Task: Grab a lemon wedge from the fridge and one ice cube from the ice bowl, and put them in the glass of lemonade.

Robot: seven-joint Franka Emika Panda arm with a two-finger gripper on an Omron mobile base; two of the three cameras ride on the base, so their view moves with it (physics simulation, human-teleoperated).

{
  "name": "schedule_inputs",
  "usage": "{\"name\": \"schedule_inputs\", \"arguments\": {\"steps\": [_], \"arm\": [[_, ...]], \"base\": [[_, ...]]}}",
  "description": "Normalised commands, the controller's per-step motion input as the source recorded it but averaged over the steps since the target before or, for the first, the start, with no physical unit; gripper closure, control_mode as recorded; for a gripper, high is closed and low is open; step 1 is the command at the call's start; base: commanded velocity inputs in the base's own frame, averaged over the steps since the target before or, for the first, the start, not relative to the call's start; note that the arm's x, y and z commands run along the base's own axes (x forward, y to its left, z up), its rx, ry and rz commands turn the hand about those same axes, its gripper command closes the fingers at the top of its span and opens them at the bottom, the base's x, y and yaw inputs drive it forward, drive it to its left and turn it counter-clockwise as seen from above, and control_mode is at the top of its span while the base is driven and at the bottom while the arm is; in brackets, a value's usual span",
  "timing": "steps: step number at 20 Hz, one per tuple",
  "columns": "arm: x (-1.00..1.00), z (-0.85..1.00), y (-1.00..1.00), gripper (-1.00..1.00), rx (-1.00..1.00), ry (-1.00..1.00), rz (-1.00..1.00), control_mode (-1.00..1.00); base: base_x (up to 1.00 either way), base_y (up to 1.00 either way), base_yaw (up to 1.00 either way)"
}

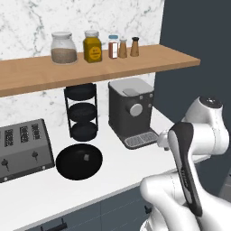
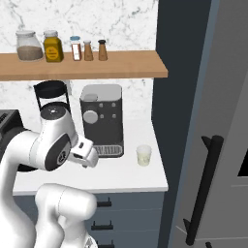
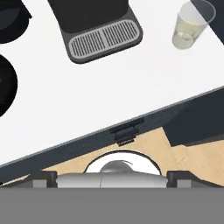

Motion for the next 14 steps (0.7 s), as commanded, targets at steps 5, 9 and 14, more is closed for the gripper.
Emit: {"name": "schedule_inputs", "arguments": {"steps": [5, 9, 14], "arm": [[-0.23, -0.08, 0.00, -1.00, 0.00, 0.00, 0.05, 1.00], [0.00, 0.00, 0.00, -1.00, 0.00, 0.00, 0.00, 1.00], [0.00, 0.00, 0.00, -1.00, 0.00, 0.00, 0.00, 1.00]], "base": [[-0.60, 0.00, 0.11], [-1.00, -0.25, 0.18], [-0.68, -0.95, 0.07]]}}
